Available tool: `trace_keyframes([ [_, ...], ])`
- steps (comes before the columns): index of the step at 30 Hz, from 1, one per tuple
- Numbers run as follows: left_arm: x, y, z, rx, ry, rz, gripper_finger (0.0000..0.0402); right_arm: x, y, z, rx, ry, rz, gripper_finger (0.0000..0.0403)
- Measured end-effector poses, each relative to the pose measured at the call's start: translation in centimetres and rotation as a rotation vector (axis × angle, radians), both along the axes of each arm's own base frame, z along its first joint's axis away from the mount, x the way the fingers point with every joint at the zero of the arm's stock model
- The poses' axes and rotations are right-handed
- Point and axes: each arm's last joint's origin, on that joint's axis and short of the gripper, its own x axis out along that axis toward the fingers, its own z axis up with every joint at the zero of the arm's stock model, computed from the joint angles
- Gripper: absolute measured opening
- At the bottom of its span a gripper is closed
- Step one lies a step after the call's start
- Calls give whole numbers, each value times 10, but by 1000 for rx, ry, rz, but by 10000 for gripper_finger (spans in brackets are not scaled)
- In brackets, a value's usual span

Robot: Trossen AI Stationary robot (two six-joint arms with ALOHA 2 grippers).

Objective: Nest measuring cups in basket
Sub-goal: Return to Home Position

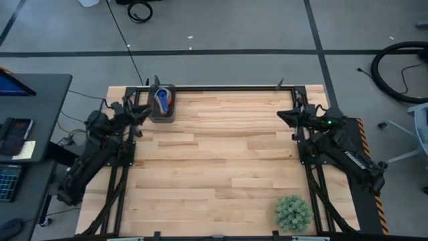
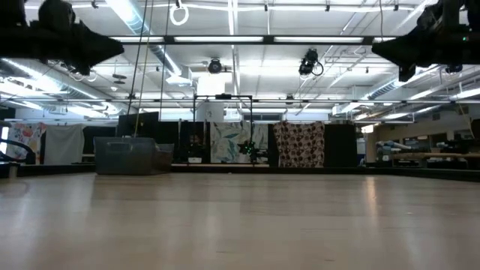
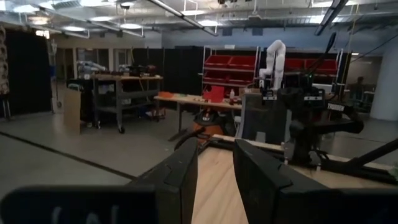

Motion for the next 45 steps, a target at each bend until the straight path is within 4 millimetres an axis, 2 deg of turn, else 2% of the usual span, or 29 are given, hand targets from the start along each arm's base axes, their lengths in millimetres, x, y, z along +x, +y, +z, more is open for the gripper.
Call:
trace_keyframes([
  [7,6,7,-28,-70,39,-39,107,3,-4,-15,-17,48,-7,29],
  [13,9,8,-43,-121,67,-140,107,5,-3,-21,-59,82,39,29],
  [16,10,9,-51,-138,80,-149,107,6,-5,-33,-19,136,36,29],
  [20,10,9,-53,-130,83,-154,107,8,-7,-48,37,179,44,29],
  [30,11,6,-54,-98,119,-270,107,9,-6,-49,0,187,95,29],
  [36,11,5,-55,-183,93,-285,107,9,-6,-49,0,187,95,29],
  [45,11,5,-51,-145,71,-286,107,9,-6,-48,-2,185,87,29],
])
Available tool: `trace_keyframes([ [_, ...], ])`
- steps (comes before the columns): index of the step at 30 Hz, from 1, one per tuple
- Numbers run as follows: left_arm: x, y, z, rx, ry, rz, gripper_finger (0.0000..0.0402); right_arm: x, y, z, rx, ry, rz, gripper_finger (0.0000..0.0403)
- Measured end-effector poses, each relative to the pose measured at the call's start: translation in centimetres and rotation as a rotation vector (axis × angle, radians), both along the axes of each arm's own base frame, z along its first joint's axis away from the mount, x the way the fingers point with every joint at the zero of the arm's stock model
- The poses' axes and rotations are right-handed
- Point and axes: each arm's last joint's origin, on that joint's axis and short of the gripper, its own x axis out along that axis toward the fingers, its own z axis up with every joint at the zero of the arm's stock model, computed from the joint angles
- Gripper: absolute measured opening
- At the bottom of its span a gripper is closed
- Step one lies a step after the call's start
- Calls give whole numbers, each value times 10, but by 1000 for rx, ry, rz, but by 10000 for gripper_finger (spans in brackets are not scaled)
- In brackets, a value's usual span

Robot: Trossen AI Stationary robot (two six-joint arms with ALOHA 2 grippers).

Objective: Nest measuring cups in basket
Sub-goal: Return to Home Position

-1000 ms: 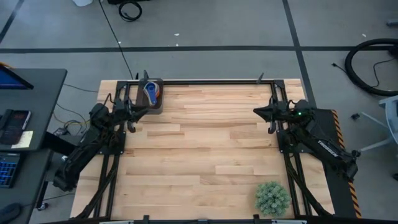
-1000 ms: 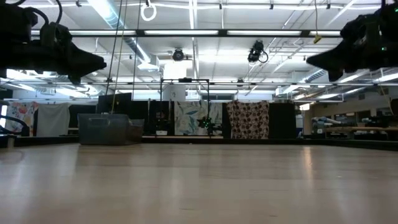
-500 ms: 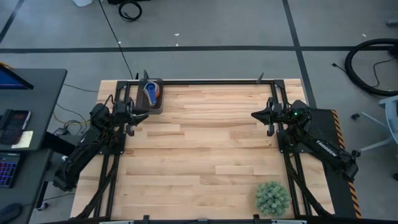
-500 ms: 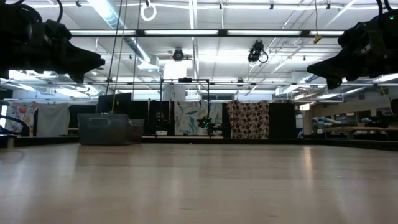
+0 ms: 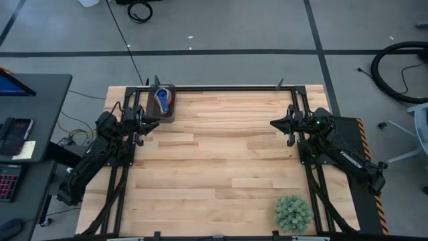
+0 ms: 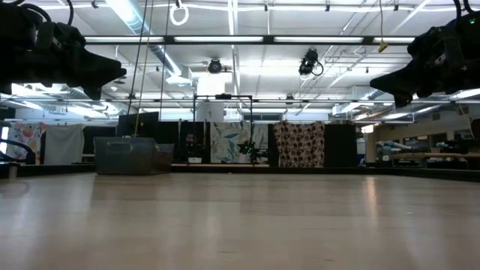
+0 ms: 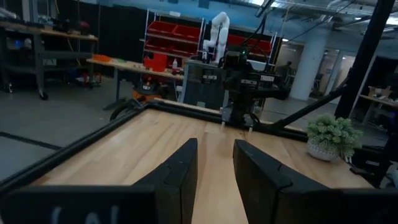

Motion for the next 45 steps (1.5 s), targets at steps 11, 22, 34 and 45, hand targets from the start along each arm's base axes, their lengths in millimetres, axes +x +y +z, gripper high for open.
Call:
trace_keyframes([
  [11,0,0,2,18,-12,0,107,0,0,0,-1,-2,-1,29],
  [22,0,0,2,20,-13,1,107,0,0,0,-2,-2,-2,29],
  [34,0,0,2,22,-14,1,107,0,0,0,-1,-2,-2,29],
  [45,0,0,2,22,-14,1,107,0,0,0,-1,-2,-2,29],
])
